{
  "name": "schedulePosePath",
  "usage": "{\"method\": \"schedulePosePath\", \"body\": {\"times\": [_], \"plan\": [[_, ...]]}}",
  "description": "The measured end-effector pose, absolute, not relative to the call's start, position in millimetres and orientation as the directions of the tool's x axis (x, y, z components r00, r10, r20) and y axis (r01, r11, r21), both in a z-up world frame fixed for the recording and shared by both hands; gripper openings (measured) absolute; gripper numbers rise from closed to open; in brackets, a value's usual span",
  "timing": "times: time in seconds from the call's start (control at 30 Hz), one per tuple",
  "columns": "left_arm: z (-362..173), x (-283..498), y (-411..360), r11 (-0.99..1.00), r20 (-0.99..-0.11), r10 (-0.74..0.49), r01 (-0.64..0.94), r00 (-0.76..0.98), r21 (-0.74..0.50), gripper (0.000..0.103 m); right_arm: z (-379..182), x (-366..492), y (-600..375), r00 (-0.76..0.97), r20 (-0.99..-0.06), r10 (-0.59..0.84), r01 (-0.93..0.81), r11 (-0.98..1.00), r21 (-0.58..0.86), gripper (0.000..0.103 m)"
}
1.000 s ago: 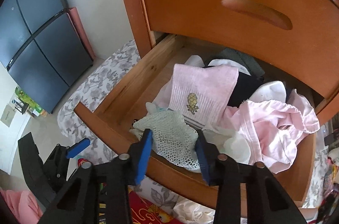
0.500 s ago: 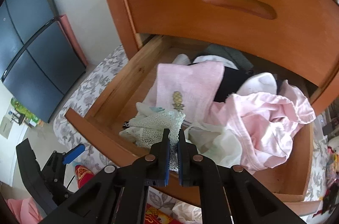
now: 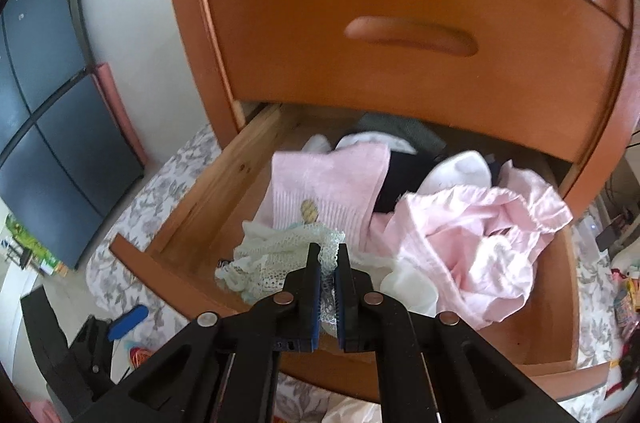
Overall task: Take underwear out of drawer
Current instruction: 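Lift the green lace cloth up out of the drawer with the right gripper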
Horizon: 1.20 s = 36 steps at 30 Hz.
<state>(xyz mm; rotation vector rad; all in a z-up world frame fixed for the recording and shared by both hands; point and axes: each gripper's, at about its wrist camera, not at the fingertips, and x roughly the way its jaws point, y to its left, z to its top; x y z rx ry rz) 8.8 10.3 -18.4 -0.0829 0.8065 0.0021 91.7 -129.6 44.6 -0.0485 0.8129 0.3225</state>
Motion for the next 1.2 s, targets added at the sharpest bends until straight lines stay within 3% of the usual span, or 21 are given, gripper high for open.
{"method": "schedulePosePath", "body": {"times": [0.37, 1.2], "plan": [[-18.4, 9.7, 10.6, 0.997, -0.725, -0.029, -0.033, 0.688, -0.071, 0.098, 70.0, 89.3, -136.0, 0.72, -0.657, 0.222, -0.285, 0.959, 0.011, 0.005], [-20.1, 10.4, 11.8, 0.997, -0.732, -0.032, -0.034, 0.68, -0.075, 0.098, 205.4, 56.2, -168.4, 0.903, -0.385, 0.19, -0.234, 0.97, -0.071, 0.005]]}}
